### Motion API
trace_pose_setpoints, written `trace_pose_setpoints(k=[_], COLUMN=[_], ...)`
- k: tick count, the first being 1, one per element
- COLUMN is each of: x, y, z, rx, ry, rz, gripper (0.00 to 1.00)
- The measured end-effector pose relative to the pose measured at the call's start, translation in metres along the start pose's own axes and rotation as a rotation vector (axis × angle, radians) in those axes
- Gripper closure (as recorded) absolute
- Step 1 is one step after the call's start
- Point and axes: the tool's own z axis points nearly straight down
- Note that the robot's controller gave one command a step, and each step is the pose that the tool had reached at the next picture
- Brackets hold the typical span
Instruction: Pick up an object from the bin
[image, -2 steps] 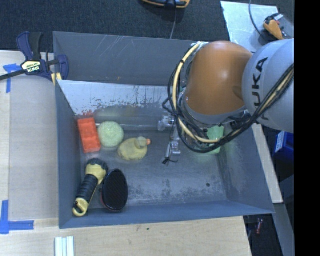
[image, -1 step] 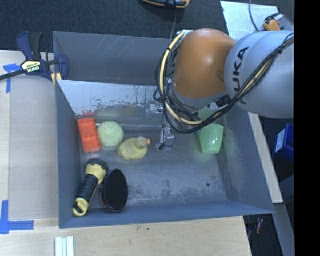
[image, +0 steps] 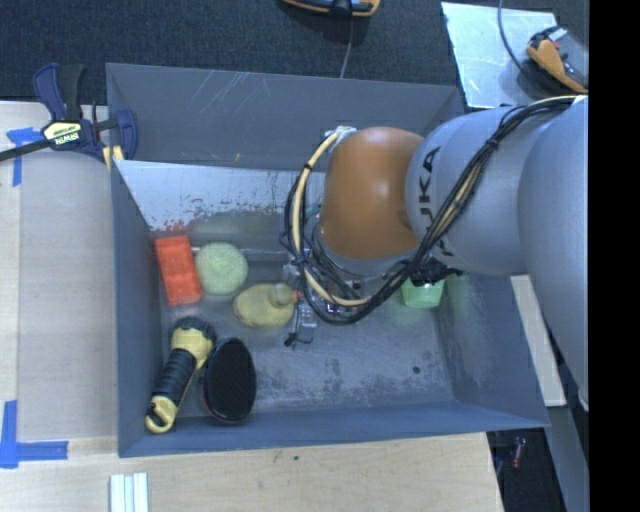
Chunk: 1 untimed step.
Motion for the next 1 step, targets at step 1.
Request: trace_pose_setpoints(k=[1], x=[-0.0348], y=[0.0078], z=[0.0284], rx=[-0.003], ry=[-0.026], rz=[-0.227], gripper=[1.0])
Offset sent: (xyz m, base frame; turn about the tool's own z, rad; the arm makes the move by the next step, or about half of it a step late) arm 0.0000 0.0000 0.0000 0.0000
